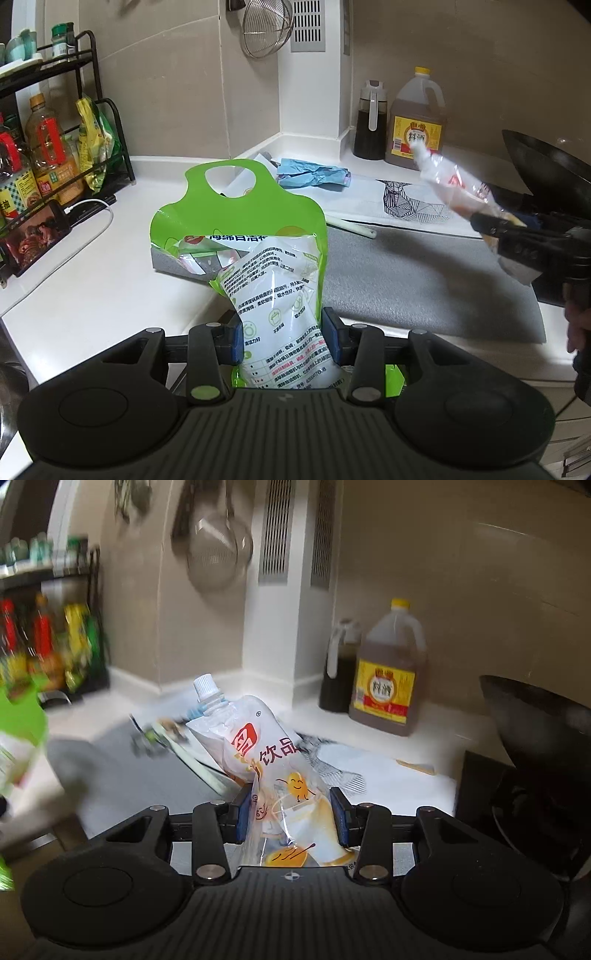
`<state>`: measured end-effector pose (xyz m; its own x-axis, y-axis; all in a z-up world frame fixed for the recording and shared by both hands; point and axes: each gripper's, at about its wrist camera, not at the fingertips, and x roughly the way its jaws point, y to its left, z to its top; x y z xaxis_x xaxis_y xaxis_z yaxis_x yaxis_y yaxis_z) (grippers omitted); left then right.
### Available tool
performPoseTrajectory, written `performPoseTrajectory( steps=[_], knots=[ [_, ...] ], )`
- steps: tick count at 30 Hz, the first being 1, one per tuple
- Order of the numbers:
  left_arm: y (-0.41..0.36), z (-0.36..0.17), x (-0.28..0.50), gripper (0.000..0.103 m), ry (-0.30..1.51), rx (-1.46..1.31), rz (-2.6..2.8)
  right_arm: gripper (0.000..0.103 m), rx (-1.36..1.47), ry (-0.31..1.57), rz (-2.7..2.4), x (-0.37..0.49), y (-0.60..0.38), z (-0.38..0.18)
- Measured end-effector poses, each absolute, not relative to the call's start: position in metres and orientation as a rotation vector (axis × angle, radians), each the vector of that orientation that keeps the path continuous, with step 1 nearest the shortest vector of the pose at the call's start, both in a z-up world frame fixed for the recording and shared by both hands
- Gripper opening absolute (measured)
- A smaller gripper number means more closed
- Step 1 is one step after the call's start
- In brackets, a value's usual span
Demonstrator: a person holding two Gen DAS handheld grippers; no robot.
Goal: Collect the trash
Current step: 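Carry the snack bag and drink pouch down into the cabinet above the blue bin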
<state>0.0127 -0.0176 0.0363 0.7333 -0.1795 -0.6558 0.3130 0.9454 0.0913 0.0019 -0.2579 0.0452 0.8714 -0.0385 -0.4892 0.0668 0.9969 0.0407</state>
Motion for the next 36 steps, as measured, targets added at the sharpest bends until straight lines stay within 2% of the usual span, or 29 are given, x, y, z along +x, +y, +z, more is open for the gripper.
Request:
performPoseTrajectory(
  steps=[7, 16, 25, 36],
  knots=[
    [0.0, 0.023, -0.021, 0.045, 0.703, 0.216, -0.248, 0.045, 0.102, 0.482, 0.094, -0.062, -0.228, 0.059],
    [0.032, -0.015, -0.08, 0.045, 0.778, 0.228, -0.199, 0.045, 0.12, 0.644, 0.277, -0.116, -0.178, 0.033],
    [0.049, -0.046, -0.116, 0.045, 0.846, 0.219, -0.14, 0.045, 0.055, 0.725, 0.345, -0.143, -0.143, 0.013],
    [0.048, -0.042, -0.122, 0.045, 0.82, 0.244, -0.139, 0.046, 0.041, 0.726, 0.354, -0.144, -0.143, 0.013]
  ],
)
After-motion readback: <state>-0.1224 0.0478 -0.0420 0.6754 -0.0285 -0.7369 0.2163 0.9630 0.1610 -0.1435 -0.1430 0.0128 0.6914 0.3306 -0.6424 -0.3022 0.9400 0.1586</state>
